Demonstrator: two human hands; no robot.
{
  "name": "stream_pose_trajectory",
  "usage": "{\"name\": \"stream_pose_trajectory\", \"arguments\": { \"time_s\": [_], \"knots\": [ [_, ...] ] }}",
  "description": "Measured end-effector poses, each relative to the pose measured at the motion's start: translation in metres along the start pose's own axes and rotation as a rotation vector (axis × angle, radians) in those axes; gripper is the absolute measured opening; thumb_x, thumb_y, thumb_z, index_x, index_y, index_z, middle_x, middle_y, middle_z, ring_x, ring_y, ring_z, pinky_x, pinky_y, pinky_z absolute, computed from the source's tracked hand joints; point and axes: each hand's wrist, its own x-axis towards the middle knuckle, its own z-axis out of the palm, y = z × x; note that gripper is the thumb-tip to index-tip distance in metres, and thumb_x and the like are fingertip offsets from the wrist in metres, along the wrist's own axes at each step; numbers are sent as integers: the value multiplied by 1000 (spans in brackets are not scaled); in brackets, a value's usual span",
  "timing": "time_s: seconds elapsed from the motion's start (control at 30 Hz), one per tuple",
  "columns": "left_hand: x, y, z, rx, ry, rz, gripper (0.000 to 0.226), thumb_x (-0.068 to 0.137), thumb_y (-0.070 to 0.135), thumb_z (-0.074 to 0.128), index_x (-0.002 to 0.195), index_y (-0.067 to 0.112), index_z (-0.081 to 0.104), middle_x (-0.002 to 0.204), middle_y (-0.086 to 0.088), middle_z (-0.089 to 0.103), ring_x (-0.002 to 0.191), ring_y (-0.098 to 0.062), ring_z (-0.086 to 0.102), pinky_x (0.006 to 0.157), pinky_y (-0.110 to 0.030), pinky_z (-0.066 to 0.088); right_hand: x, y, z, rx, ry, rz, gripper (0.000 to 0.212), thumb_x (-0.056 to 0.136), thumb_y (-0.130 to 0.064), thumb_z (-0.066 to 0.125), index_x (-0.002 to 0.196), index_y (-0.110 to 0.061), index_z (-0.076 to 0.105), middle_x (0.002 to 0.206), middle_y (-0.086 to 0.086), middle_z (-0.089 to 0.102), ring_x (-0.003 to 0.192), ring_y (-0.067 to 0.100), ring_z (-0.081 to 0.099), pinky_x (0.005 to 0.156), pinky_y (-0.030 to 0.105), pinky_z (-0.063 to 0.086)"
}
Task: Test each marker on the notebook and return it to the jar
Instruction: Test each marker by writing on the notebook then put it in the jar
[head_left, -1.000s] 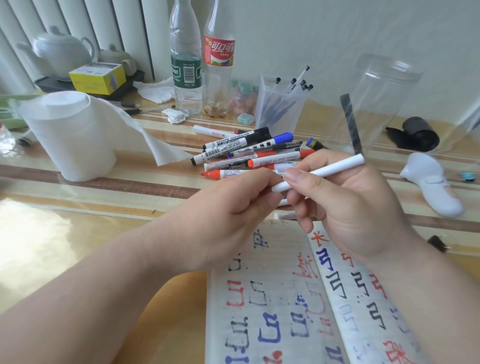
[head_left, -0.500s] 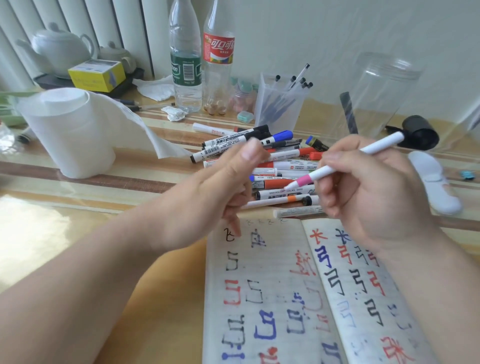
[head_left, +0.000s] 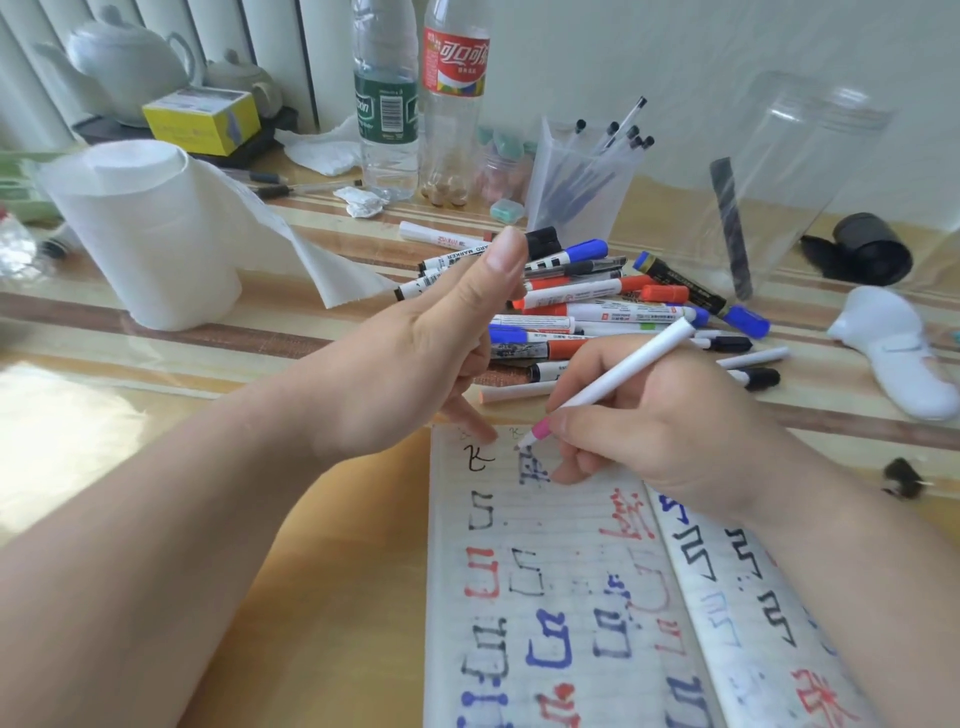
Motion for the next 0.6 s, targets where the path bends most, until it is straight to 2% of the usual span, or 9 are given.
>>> {"name": "stream_pose_trajectory", "arguments": {
  "time_s": [0.1, 0.3, 0.47, 0.53, 0.6],
  "knots": [
    [1, 0, 0, -5, -7, -7, 71, 76, 93, 39, 117, 39, 61, 69, 6, 25, 61, -16, 27, 72, -48, 65, 1, 0, 3, -74, 13, -19, 5, 77, -16, 76, 76, -15, 72, 57, 2, 68, 55, 26, 72, 62, 62, 61],
    [2, 0, 0, 9, 20, -15, 76, 78, 91, 36, 124, 35, 59, 72, 1, 24, 62, -18, 27, 71, -46, 65, 0, -1, 5, -127, 22, -19, 5, 78, -20, 78, 77, -18, 74, 70, 8, 75, 57, 25, 74, 61, 59, 62],
    [2, 0, 1, 30, 42, -19, 71, 79, 89, 35, 118, 37, 63, 71, 2, 26, 60, -16, 30, 70, -45, 65, 1, 0, 3, -153, 40, -13, 16, 87, -7, 77, 76, -17, 72, 67, 6, 74, 57, 26, 74, 62, 59, 62],
    [2, 0, 1, 51, 35, -20, 71, 78, 90, 36, 118, 37, 63, 70, 3, 27, 61, -17, 30, 69, -45, 65, 1, 0, 3, -138, 34, -9, 15, 85, -8, 78, 75, -16, 72, 66, 7, 74, 58, 25, 74, 63, 56, 63],
    [3, 1, 1, 40, 23, -5, 75, 78, 91, 37, 124, 37, 60, 68, 3, 28, 60, -16, 30, 69, -46, 65, 0, -2, 3, -120, 1, -1, 8, 77, -16, 80, 74, -14, 73, 68, 8, 74, 60, 23, 75, 63, 47, 65]
  ]
}}
